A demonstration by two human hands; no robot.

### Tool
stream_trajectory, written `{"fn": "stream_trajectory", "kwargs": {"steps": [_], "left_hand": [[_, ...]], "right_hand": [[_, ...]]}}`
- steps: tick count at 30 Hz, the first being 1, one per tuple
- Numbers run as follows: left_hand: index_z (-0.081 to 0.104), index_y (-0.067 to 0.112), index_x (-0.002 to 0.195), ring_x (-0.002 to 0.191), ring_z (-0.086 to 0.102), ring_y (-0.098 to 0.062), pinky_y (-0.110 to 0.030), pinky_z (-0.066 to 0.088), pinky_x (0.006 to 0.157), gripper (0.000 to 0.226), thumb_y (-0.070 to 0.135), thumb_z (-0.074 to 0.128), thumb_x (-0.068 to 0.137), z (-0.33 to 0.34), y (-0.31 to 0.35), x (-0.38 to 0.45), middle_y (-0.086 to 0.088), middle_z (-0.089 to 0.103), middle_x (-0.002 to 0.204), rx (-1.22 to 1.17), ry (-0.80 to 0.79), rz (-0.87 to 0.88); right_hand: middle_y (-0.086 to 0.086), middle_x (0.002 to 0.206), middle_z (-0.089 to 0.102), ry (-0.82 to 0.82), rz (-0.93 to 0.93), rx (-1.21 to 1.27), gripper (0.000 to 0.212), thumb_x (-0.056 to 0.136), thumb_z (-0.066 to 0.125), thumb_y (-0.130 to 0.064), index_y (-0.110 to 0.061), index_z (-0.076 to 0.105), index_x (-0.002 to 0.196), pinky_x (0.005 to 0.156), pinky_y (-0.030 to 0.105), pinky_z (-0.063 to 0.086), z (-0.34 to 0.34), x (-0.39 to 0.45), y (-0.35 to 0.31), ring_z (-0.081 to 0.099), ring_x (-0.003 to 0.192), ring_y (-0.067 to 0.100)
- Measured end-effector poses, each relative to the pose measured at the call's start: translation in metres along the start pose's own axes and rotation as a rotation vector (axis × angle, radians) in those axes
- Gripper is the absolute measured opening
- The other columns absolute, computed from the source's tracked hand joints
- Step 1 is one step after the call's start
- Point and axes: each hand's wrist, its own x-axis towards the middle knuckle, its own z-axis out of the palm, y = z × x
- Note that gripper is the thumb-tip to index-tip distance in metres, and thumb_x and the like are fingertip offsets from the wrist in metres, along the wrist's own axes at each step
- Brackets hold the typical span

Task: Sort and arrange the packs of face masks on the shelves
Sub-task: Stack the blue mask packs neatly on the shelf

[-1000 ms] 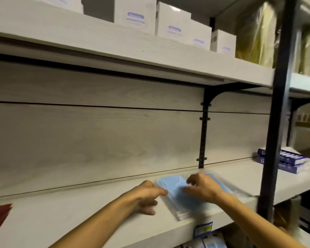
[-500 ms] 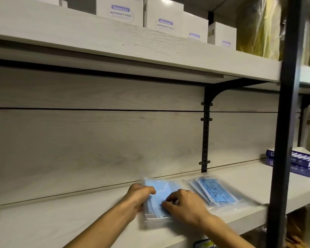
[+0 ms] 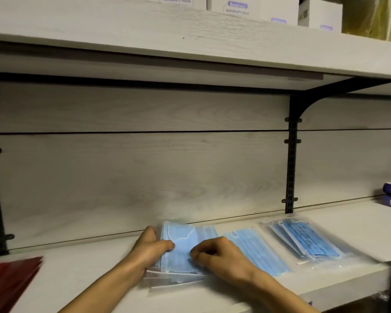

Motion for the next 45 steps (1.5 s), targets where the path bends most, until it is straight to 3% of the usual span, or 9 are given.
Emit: {"fn": "stream_trajectory", "kwargs": {"steps": [5, 8, 13, 18, 25, 31, 36, 40, 45], "left_hand": [[0.063, 0.023, 0.103, 0.087, 0.071, -0.015, -0.037, 0.058, 0.08, 0.047, 0.034, 0.075, 0.059, -0.034, -0.014, 0.009, 0.003, 0.073, 0.098, 0.172, 0.034, 0.071], [0.068, 0.021, 0.086, 0.071, 0.065, -0.018, -0.036, 0.052, 0.069, 0.043, 0.046, 0.071, 0.051, -0.044, -0.022, 0.009, 0.002, 0.072, 0.083, 0.162, 0.101, 0.128], [0.068, 0.005, 0.089, 0.054, 0.054, -0.017, -0.024, 0.041, 0.055, 0.026, 0.016, 0.081, 0.069, -0.046, -0.018, 0.004, -0.012, 0.059, 0.068, -0.099, 0.084, 0.092], [0.068, -0.002, 0.102, 0.054, 0.064, -0.018, -0.018, 0.046, 0.046, 0.016, -0.005, 0.069, 0.087, -0.051, -0.015, 0.005, -0.019, 0.071, 0.084, -0.242, -0.014, 0.007], [0.071, -0.004, 0.102, 0.078, 0.066, -0.028, -0.035, 0.055, 0.074, 0.025, -0.002, 0.078, 0.079, -0.065, -0.027, 0.015, -0.016, 0.073, 0.086, -0.349, 0.057, -0.054], [0.069, -0.005, 0.107, 0.091, 0.072, -0.03, -0.039, 0.059, 0.08, 0.025, 0.006, 0.074, 0.085, -0.072, -0.022, 0.018, -0.02, 0.075, 0.104, -0.538, 0.03, -0.162], [0.069, 0.0, 0.106, 0.07, 0.075, -0.021, -0.037, 0.062, 0.068, 0.016, 0.002, 0.063, 0.092, -0.084, -0.02, 0.023, -0.013, 0.077, 0.089, -0.632, -0.005, -0.226], [0.068, -0.001, 0.105, 0.063, 0.075, -0.02, -0.037, 0.061, 0.06, 0.016, -0.001, 0.06, 0.092, -0.09, -0.021, 0.025, -0.012, 0.077, 0.079, -0.655, 0.006, -0.241], [0.067, -0.003, 0.11, 0.064, 0.076, -0.021, -0.042, 0.059, 0.067, 0.02, -0.001, 0.062, 0.09, -0.098, -0.023, 0.026, -0.014, 0.077, 0.082, -0.668, 0.023, -0.252]], "right_hand": [[-0.016, 0.082, 0.076, 0.276, 0.008, 0.206, 0.014, 0.081, 0.064, -0.027, -0.027, 0.077, 0.078, 0.084, 0.032, 0.057, 0.003, 0.021, -0.003, 0.07, 0.076, 0.001], [-0.014, 0.084, 0.075, 0.461, 0.092, 0.15, 0.013, 0.089, 0.064, -0.023, -0.027, 0.076, 0.087, 0.085, 0.031, 0.055, 0.009, 0.033, 0.0, 0.069, 0.087, 0.005], [-0.017, 0.099, 0.07, 0.354, 0.06, -0.049, 0.018, 0.094, 0.062, -0.032, -0.026, 0.072, 0.108, 0.084, 0.025, 0.052, 0.014, 0.029, 0.005, 0.064, 0.093, 0.005], [-0.01, 0.121, 0.068, 0.29, 0.084, -0.177, 0.05, 0.088, 0.063, -0.058, -0.024, 0.066, 0.125, 0.092, 0.031, 0.052, 0.013, 0.024, 0.011, 0.062, 0.109, 0.011], [-0.006, 0.132, 0.055, 0.152, 0.145, -0.415, 0.079, 0.074, 0.058, -0.082, -0.027, 0.059, 0.13, 0.103, 0.035, 0.042, 0.018, 0.018, 0.004, 0.049, 0.121, 0.017], [-0.004, 0.118, 0.063, 0.168, 0.168, -0.251, 0.048, 0.082, 0.071, -0.06, -0.028, 0.066, 0.117, 0.093, 0.034, 0.05, 0.014, 0.019, 0.009, 0.058, 0.109, 0.017], [-0.009, 0.1, 0.067, 0.263, 0.135, -0.086, 0.008, 0.087, 0.072, -0.03, -0.03, 0.068, 0.094, 0.084, 0.03, 0.05, 0.01, 0.017, 0.01, 0.063, 0.097, 0.013], [-0.015, 0.084, 0.071, 0.371, 0.119, 0.082, 0.015, 0.088, 0.065, -0.016, -0.028, 0.07, 0.081, 0.071, 0.021, 0.049, 0.007, 0.018, 0.011, 0.066, 0.086, 0.007], [-0.002, 0.077, 0.073, 0.383, 0.116, 0.339, 0.019, 0.091, 0.061, -0.006, -0.022, 0.071, 0.087, 0.067, 0.032, 0.054, 0.004, 0.019, 0.01, 0.065, 0.071, 0.016]]}}
